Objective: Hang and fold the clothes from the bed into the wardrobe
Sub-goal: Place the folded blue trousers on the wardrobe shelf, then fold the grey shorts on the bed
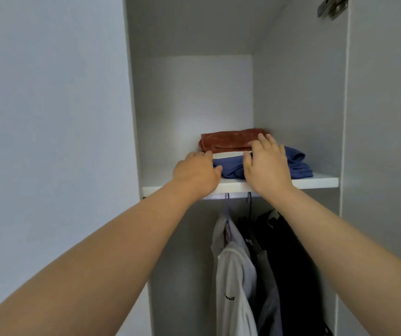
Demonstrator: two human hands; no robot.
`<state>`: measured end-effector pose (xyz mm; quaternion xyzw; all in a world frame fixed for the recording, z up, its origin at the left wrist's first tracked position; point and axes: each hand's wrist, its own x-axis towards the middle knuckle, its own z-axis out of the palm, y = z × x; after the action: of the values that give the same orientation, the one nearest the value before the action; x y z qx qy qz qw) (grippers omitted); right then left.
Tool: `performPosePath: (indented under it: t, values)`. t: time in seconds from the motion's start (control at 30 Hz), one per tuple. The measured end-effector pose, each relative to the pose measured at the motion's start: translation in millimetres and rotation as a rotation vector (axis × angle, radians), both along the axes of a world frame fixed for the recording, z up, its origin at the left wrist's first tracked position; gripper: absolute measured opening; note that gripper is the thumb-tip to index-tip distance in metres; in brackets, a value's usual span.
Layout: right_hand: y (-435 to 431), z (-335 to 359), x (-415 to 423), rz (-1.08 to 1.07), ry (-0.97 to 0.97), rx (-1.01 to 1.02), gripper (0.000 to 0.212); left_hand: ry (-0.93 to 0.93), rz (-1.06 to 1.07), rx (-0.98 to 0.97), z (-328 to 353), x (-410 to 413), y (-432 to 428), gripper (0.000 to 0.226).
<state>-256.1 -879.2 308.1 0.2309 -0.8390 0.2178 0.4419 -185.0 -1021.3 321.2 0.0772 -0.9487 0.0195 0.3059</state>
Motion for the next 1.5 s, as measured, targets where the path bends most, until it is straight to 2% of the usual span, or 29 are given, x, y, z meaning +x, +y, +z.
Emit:
performPosePath:
  t: [0.1,0.23,0.47,0.7,0.87,0.97,1.07,1.27,1.5]
  values:
    - [-17.9,-2.5,30.1,0.137,0.075,-0.093,0.036,0.164,0.107,-0.355,-2.5,49.7,-9.7,0.057]
    - [-50.6,-8.2,85.3,0.343,0.137,-0.201,0.034,0.228,0.248,-0.541,-6.4,123.1,-41.5,0.062]
    - [-139.5,-32.6,194.2,0.673,0.214,-0.150,0.042,0.114,0.607,-0.493,-36.5,258.4,-108.3,0.065]
    - [-232.3,-75.9,320.3,1.038,0.122,0.031,0.045,-0.038,0.979,-0.409,-86.4,421.6,-138.8,0.067]
    - [-266.8,-132.9,434.9,1.345,0.023,0.194,0.047,-0.163,1.283,-0.163,-153.2,542.7,-125.8,0.071]
    - [-273.2,-191.1,504.6,1.503,-0.054,0.323,0.043,-0.284,1.448,-0.013,-211.2,609.1,-106.5,0.071]
    - [-271.7,-252.7,558.7,1.618,-0.146,0.427,0.042,-0.321,1.552,0.126,-268.8,661.8,-85.2,0.071]
    - [-227.5,-407.1,672.1,1.741,-0.360,0.690,0.039,-0.343,1.712,0.516,-425.2,754.2,-11.2,0.069]
    - [-161.3,-609.6,785.3,1.799,-0.486,1.075,0.040,-0.318,1.918,0.964,-633.0,851.0,96.3,0.074]
